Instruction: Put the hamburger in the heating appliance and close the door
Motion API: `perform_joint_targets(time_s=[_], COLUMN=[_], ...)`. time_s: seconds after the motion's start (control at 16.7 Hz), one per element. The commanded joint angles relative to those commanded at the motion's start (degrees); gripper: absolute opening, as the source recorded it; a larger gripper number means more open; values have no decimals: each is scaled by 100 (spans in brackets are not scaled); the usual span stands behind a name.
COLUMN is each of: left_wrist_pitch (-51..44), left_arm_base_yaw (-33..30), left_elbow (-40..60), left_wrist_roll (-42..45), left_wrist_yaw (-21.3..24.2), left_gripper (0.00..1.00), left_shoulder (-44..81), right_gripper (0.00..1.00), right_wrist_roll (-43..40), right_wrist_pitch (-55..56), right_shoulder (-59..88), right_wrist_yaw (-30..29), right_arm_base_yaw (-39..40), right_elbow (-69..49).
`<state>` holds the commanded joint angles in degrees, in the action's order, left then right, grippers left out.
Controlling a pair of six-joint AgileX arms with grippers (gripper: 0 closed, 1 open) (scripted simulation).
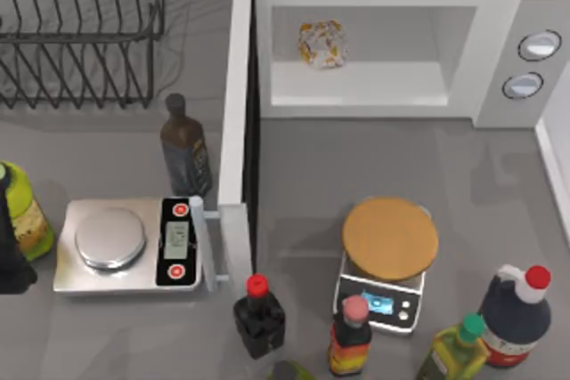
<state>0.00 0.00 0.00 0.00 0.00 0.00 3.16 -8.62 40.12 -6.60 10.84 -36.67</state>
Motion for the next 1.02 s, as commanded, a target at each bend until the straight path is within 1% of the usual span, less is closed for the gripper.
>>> perform_joint_targets(time_s=[0.24,0.48,0.66,0.96,1.02], left_wrist_pitch=[0,0,0,0,0], left_arm_base_yaw=[0,0,0,0,0], left_elbow=[0,0,0,0,0], left_wrist_roll=[0,0,0,0,0], left_wrist_yaw=[0,0,0,0,0], left_gripper=[100,100,100,100,92], left_shoulder=[0,0,0,0,0], right_gripper=[100,100,100,100,100], right_wrist_roll=[-154,-275,-316,-316,-316], right_wrist_pitch=[454,767,861,862,862], right_shoulder=[-2285,-3634,-4009,-4012,-4012], right_wrist_yaw=[346,585,659,659,659], right_arm_base_yaw=[-554,-957,-1082,-1084,-1084], right_elbow=[2009,3304,3663,3667,3667])
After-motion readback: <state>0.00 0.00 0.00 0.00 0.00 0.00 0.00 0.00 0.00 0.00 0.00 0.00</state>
